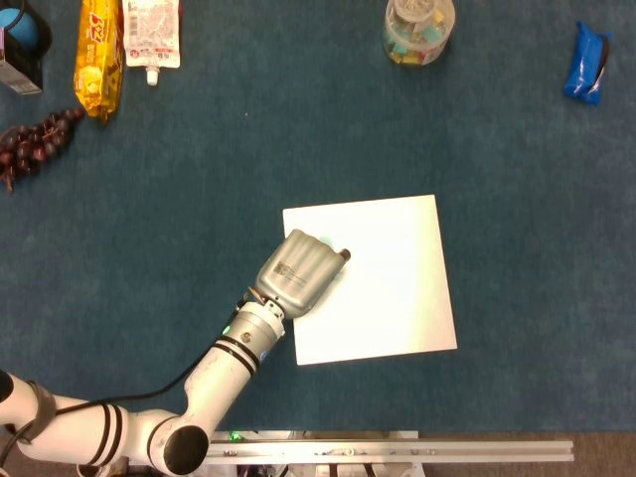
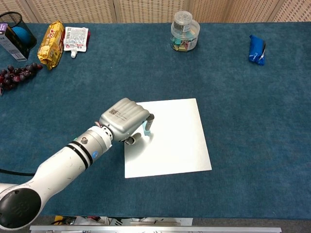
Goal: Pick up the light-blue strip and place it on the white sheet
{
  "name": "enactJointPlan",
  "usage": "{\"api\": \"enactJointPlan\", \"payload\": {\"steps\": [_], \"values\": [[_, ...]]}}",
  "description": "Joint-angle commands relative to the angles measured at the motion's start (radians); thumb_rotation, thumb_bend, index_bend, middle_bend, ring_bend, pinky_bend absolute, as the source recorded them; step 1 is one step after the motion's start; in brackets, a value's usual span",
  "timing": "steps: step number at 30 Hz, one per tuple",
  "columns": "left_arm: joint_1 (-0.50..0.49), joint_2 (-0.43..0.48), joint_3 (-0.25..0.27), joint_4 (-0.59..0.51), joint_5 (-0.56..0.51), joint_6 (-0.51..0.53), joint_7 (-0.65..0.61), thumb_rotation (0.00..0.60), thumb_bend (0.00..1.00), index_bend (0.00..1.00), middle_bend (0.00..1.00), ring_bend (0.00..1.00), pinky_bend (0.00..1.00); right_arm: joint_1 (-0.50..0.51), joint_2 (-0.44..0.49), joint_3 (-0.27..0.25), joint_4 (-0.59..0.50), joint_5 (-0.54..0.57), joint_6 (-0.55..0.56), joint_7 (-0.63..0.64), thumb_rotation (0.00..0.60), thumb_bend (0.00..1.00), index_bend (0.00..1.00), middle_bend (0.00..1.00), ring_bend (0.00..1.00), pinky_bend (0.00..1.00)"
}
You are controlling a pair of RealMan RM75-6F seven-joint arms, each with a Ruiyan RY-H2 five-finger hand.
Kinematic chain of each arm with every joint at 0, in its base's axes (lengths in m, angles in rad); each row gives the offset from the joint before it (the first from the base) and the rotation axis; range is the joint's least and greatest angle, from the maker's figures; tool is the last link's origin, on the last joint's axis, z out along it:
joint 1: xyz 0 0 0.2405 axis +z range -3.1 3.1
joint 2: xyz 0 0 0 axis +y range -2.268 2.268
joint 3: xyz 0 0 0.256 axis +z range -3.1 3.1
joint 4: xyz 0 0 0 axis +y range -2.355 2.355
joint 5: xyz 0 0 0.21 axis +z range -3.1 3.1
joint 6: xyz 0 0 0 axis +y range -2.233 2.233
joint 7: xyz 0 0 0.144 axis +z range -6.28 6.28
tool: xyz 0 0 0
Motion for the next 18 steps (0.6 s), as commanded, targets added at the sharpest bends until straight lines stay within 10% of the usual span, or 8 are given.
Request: {"api": "enactJointPlan", "payload": {"steps": [1,18], "values": [[-0.003,0.0,0.004,-0.002,-0.008,-0.005,0.008,0.6,0.38,0.44,0.9,1.0,1.0,0.0,-0.001,0.0,0.001,0.0,0.001,0.001,0.6,0.23,0.51,0.59,0.67,0.69],[-0.03,0.001,0.004,-0.015,-0.078,-0.018,0.047,0.6,0.38,0.45,0.9,1.0,1.0,-0.006,-0.006,0.002,0.011,-0.002,0.01,0.012,0.6,0.23,0.51,0.59,0.68,0.69]]}}
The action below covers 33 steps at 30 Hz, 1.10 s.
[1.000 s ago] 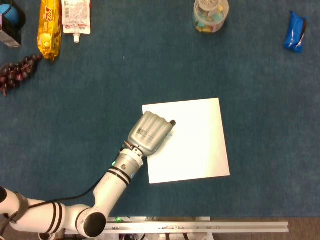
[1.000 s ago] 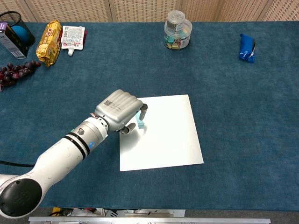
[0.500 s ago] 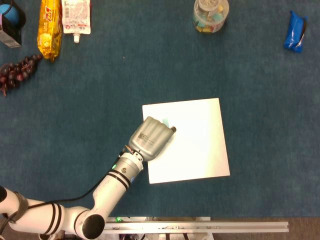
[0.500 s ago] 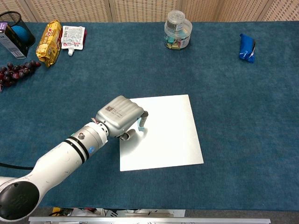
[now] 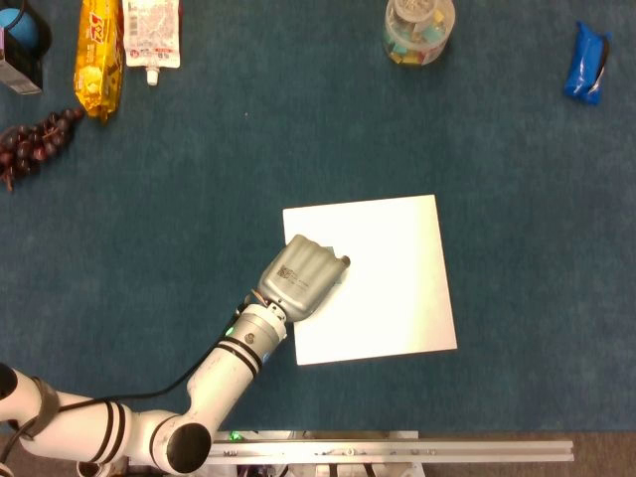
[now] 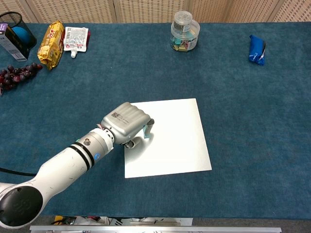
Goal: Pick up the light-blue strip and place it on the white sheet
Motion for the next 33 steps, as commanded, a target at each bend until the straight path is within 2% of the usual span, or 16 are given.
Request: {"api": "enactJointPlan", "payload": {"steps": [1,33], "values": [[-0.004,0.001,0.0,-0.004,-0.01,0.0,0.005,0.6,0.38,0.45,0.9,1.0,1.0,-0.001,-0.001,0.0,0.001,0.0,0.001,0.002,0.6,0.23,0.51,0.59,0.68,0.69],[-0.031,0.003,0.02,-0.035,-0.052,0.034,0.037,0.599,0.38,0.45,0.9,1.0,1.0,-0.016,0.002,-0.001,0.011,-0.005,0.016,0.022,0.6,0.23,0.51,0.59,0.68,0.69]]}}
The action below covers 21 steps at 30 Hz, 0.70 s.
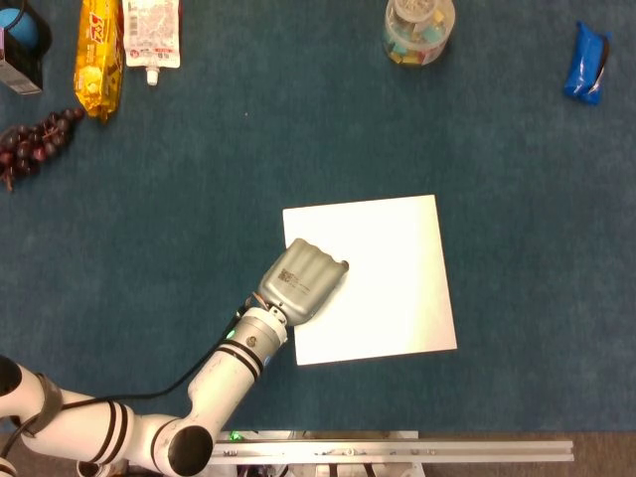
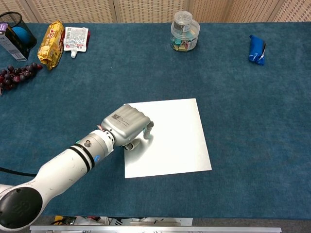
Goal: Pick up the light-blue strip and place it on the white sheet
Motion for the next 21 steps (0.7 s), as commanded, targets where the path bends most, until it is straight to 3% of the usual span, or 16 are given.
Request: {"api": "enactJointPlan", "payload": {"steps": [1,21], "values": [[-0.001,0.001,0.0,-0.002,0.005,0.002,-0.004,0.6,0.38,0.45,0.9,1.0,1.0,0.0,0.0,0.0,0.001,0.0,0.0,0.0,0.6,0.23,0.51,0.59,0.68,0.69],[-0.014,-0.016,-0.003,0.017,-0.013,0.006,-0.001,0.6,0.38,0.45,0.9,1.0,1.0,-0.007,0.004,0.001,0.002,0.004,0.003,0.003,0.6,0.23,0.51,0.59,0.68,0.69]]}}
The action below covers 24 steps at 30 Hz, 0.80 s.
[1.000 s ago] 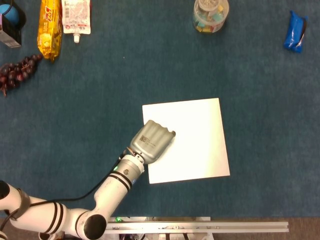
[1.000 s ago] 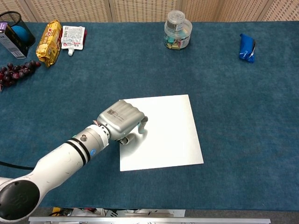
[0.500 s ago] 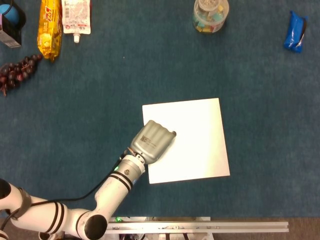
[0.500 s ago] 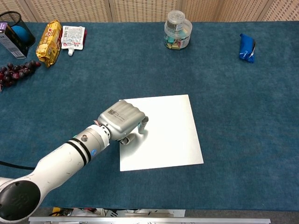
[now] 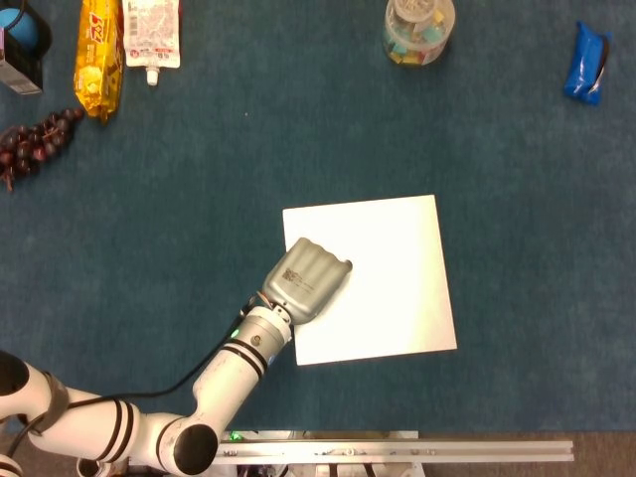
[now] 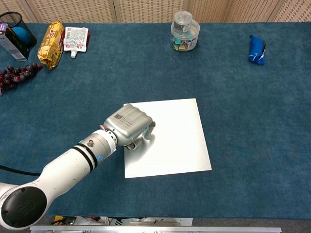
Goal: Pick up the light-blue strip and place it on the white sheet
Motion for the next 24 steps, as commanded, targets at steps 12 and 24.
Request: {"api": "enactJointPlan", "payload": {"steps": [12,24], "values": [[-0.005,-0.007,0.0,-0.004,0.003,0.005,-0.004,0.6,0.38,0.45,0.9,1.0,1.0,-0.006,-0.001,0.0,0.003,-0.001,0.007,0.006,0.6,0.23,0.51,0.59,0.68,0.69],[-0.009,-0.014,-0.005,-0.002,0.0,0.016,0.001,0.6,0.38,0.45,0.9,1.0,1.0,-0.014,0.005,-0.001,0.004,0.002,0.01,0.013,0.6,0.23,0.51,0.59,0.69,0.69]]}}
